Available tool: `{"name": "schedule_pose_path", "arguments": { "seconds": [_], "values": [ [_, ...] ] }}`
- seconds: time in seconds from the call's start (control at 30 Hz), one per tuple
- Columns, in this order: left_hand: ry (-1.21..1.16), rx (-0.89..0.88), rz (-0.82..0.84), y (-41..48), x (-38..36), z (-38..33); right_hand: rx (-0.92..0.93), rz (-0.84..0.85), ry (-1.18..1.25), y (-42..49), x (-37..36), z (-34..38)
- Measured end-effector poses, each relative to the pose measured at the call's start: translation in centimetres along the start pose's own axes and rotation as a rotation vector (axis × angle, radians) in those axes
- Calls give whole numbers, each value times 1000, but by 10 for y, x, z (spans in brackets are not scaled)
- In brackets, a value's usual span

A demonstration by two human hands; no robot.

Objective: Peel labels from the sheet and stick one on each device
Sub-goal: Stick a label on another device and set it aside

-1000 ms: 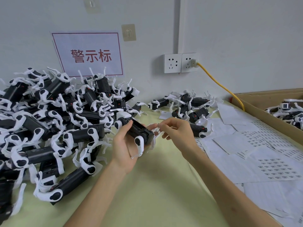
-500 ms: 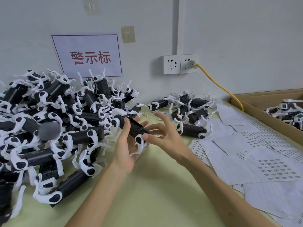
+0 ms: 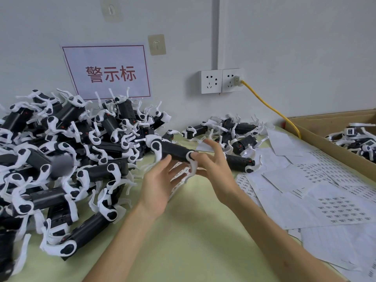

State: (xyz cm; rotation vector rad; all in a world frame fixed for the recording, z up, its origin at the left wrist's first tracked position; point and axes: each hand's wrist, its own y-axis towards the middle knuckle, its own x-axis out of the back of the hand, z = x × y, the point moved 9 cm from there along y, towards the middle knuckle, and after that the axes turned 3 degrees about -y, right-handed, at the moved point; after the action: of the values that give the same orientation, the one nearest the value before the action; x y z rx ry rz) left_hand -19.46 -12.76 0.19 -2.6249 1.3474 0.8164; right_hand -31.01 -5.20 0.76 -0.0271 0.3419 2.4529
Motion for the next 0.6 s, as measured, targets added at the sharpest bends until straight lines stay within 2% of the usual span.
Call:
{"name": "schedule_pose_path", "arguments": {
  "seconds": [0.1, 0.17, 0.27, 0.33, 0.37, 0.5, 0.6],
  "values": [
    [174, 67, 10, 3, 1, 8, -27, -110, 140, 3, 16, -2],
    [261, 154, -63, 4, 11, 18, -62, -181, 266, 4, 25, -4],
    [130, 256, -180, 1, 24, 28, -90, -172, 440, 6, 29, -2],
    [-14, 241, -179, 1, 26, 22, -65, -137, 414, 6, 29, 3],
    [-50, 246, -124, 1, 22, 19, -55, -134, 368, 6, 30, 5],
    [4, 346, 111, -6, -1, 24, -37, -64, 122, 5, 20, 3],
    [33, 361, 130, -9, -14, 28, -8, -16, 50, 2, 11, 5]
  ]
}}
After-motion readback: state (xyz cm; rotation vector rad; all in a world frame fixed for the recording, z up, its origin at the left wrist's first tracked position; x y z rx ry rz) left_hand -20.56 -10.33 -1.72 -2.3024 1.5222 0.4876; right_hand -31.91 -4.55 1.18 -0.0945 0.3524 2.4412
